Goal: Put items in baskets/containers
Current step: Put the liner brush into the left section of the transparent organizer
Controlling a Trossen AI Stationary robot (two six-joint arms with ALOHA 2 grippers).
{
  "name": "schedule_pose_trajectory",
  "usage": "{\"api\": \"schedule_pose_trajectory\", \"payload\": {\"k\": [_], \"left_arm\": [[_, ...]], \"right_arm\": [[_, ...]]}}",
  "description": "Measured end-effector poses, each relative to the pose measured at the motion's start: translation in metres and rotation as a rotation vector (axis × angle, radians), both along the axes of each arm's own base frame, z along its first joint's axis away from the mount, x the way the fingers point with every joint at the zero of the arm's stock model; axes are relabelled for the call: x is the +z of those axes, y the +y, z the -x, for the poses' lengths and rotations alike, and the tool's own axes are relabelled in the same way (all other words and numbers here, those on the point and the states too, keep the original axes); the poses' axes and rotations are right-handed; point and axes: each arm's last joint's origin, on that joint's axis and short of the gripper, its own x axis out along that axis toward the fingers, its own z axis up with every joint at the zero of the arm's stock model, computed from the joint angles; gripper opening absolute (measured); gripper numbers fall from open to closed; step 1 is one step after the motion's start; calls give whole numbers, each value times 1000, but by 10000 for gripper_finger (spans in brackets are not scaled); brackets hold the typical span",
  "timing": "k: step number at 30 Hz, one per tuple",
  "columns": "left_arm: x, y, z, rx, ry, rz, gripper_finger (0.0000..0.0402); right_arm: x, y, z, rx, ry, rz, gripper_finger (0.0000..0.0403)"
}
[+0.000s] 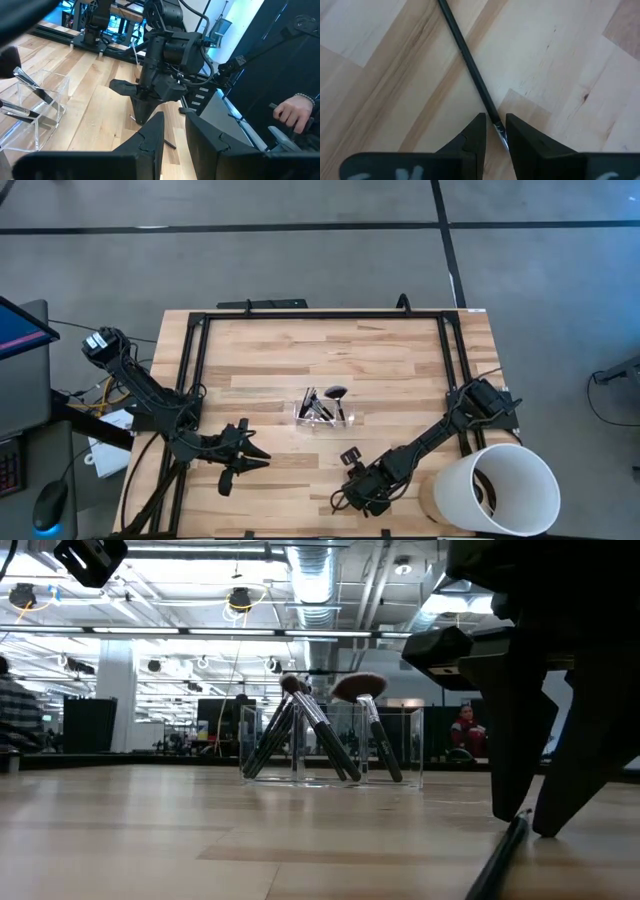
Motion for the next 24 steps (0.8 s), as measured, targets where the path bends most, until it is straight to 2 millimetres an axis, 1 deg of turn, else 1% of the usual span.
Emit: {"api": "schedule_pose_trajectory", "payload": {"k": [4, 9, 16, 19, 24], "left_arm": [[0, 0, 0, 0, -1, 1, 77], [0, 0, 0, 0, -1, 1, 77], [0, 0, 0, 0, -2, 2, 77], [0, 0, 0, 0, -2, 2, 77], [0, 0, 0, 14, -3, 0, 77]], "right_arm": [[0, -4, -3, 12, 1, 7, 52], [0, -7, -4, 11, 4, 14, 9], [1, -7, -4, 25, 7, 23, 14], [8, -6, -6, 42, 19, 48, 4], [18, -8, -12, 34, 3, 73, 3]]}}
